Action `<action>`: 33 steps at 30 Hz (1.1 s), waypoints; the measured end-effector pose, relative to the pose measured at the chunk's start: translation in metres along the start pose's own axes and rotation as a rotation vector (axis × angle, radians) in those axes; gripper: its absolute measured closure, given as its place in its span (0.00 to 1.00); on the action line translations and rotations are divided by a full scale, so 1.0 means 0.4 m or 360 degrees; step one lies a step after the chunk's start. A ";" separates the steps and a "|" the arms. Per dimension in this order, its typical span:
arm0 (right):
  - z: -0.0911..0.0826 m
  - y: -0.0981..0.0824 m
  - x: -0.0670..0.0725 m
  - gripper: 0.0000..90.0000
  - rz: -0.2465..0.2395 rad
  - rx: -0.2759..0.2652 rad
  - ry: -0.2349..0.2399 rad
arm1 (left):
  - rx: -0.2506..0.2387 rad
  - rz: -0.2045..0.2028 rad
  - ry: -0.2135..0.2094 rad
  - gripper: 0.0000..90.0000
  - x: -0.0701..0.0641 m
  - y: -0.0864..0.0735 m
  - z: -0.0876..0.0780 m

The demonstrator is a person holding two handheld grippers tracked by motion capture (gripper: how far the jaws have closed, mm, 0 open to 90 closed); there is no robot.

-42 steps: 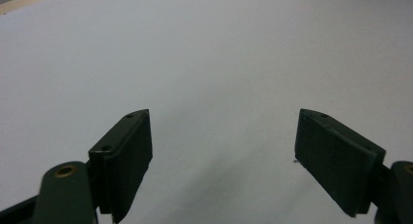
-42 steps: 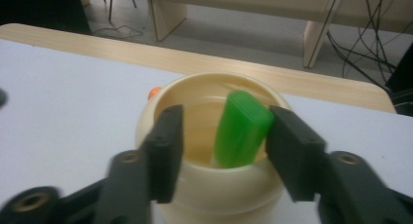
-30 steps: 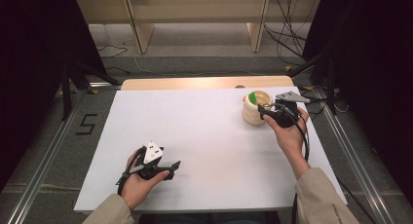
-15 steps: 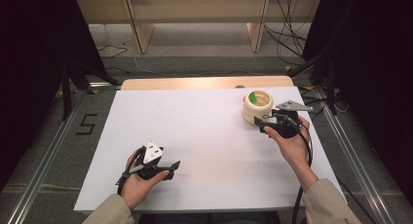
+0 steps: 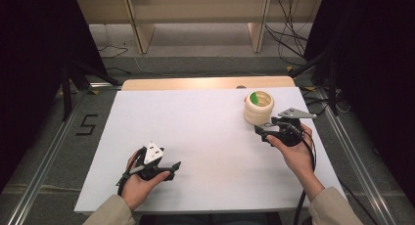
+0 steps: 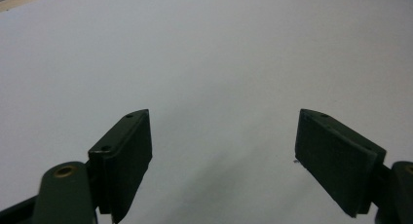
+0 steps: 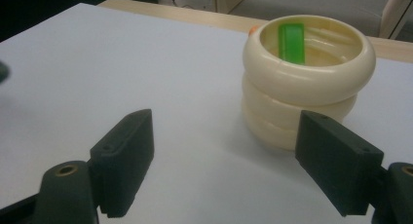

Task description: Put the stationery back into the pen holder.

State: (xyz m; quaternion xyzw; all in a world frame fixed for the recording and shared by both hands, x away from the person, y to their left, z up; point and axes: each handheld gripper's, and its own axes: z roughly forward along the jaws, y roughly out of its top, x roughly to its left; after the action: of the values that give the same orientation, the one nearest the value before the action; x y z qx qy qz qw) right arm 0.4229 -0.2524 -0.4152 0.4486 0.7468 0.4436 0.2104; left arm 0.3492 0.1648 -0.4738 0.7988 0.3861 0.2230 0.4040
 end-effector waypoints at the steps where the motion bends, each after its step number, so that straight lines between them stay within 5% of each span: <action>1: -0.001 -0.002 0.001 0.25 -0.0004 0.0003 0.0001 | -0.0001 0.0000 0.0001 0.23 0.000 0.000 0.000; 33: -0.028 -0.102 0.044 0.25 -0.0110 0.0113 0.0169 | 0.0002 -0.0003 0.0008 0.22 0.000 -0.001 0.000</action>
State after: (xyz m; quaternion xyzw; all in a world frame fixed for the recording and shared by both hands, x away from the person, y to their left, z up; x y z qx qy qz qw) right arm 0.3862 -0.2509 -0.4428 0.4056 0.7873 0.4324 0.1695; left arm 0.3489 0.1648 -0.4741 0.7981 0.3882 0.2243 0.4026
